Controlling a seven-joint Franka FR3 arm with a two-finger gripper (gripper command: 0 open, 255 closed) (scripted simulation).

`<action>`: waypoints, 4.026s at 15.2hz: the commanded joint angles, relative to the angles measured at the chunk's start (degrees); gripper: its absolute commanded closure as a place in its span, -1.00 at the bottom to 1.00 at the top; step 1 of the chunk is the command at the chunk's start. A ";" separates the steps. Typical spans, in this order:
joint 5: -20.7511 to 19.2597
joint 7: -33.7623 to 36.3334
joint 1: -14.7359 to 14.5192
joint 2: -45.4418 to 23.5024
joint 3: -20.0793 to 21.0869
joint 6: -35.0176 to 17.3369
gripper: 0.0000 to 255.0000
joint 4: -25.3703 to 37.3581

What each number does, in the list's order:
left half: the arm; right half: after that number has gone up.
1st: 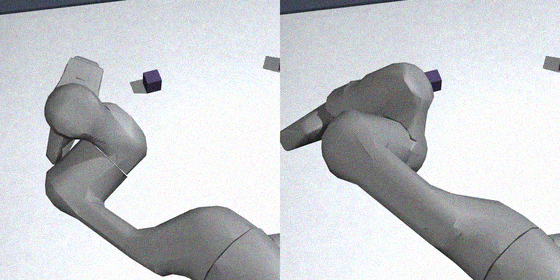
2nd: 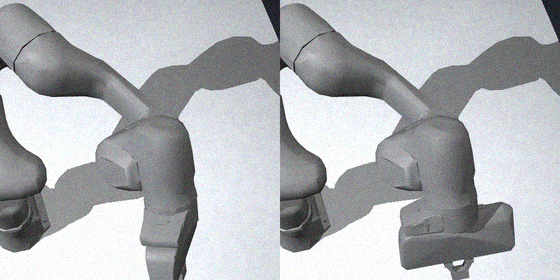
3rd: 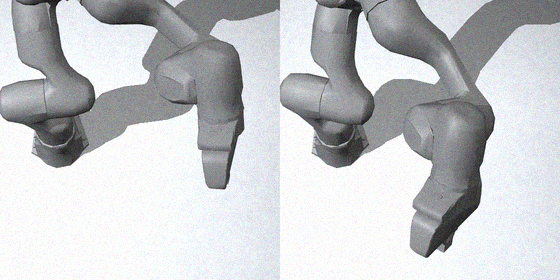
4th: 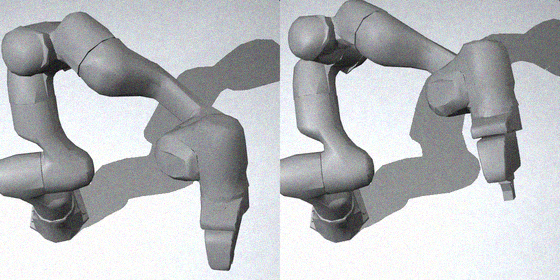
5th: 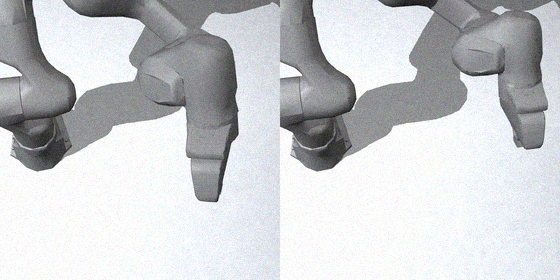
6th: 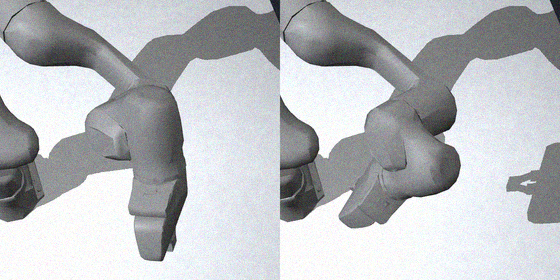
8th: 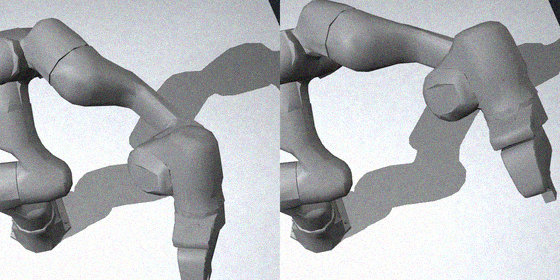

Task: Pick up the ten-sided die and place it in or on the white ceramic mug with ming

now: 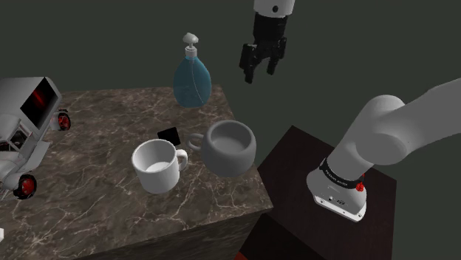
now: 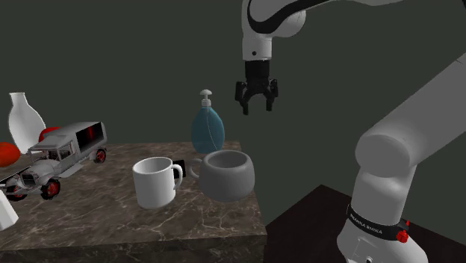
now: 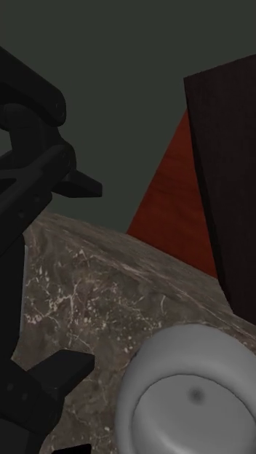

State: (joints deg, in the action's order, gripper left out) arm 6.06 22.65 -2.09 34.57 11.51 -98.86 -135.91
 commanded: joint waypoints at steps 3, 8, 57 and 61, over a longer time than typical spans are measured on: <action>1.57 5.44 -0.69 -4.97 4.19 -5.67 -1.00 0.28; 1.68 12.65 -1.06 -13.31 9.44 -12.41 -1.00 2.95; -14.11 38.70 -4.83 -45.98 18.41 -24.00 1.00 23.21; -13.13 38.01 -4.61 -44.60 18.64 -21.26 1.00 24.78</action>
State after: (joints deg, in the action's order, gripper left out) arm -7.28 60.87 -6.76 -10.28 30.11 -120.96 -111.76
